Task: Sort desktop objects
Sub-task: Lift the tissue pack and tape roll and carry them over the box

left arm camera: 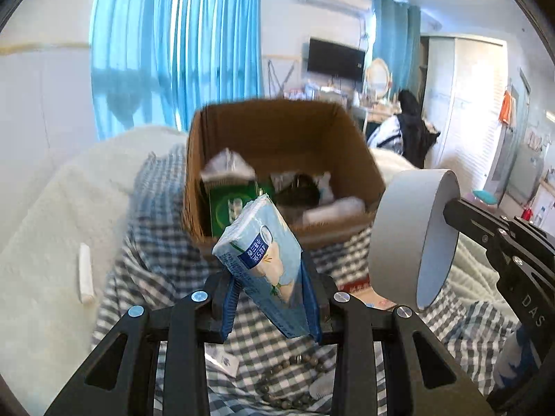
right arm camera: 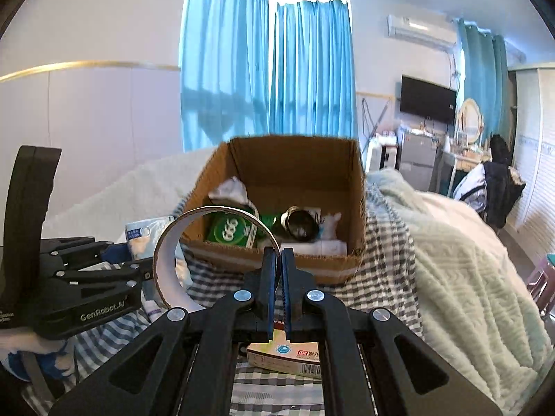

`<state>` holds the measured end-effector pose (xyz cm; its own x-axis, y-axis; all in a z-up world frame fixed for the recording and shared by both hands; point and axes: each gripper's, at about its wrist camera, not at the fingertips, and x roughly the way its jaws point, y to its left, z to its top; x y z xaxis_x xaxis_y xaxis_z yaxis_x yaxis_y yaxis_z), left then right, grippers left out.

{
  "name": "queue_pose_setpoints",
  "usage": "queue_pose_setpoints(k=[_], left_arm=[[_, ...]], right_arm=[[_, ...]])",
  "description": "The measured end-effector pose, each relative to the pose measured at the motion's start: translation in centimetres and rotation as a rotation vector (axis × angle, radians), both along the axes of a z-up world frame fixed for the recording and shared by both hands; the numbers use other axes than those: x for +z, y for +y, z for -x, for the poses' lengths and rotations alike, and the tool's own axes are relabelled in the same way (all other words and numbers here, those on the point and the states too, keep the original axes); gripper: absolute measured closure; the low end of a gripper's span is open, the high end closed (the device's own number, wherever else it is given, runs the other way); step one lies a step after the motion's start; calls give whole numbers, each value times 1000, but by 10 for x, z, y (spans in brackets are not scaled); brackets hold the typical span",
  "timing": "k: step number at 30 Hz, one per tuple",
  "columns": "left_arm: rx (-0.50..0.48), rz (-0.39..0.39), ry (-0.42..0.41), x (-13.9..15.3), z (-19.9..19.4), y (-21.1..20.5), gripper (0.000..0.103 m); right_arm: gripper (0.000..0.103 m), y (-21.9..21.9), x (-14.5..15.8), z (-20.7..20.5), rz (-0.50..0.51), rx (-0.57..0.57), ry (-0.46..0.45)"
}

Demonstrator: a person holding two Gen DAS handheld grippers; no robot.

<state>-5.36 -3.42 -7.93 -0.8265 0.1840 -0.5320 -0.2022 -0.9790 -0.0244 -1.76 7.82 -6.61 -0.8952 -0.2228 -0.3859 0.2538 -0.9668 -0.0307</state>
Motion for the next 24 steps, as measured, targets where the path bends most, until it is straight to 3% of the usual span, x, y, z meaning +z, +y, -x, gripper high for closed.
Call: queue_pose_setpoints(k=[10, 24], left_arm=[[38, -21, 199, 59, -24, -6, 70], [32, -24, 296, 104, -3, -9, 70]], right_arm=[[100, 9, 50, -28, 21, -26, 139], [100, 17, 104, -24, 53, -59, 253]])
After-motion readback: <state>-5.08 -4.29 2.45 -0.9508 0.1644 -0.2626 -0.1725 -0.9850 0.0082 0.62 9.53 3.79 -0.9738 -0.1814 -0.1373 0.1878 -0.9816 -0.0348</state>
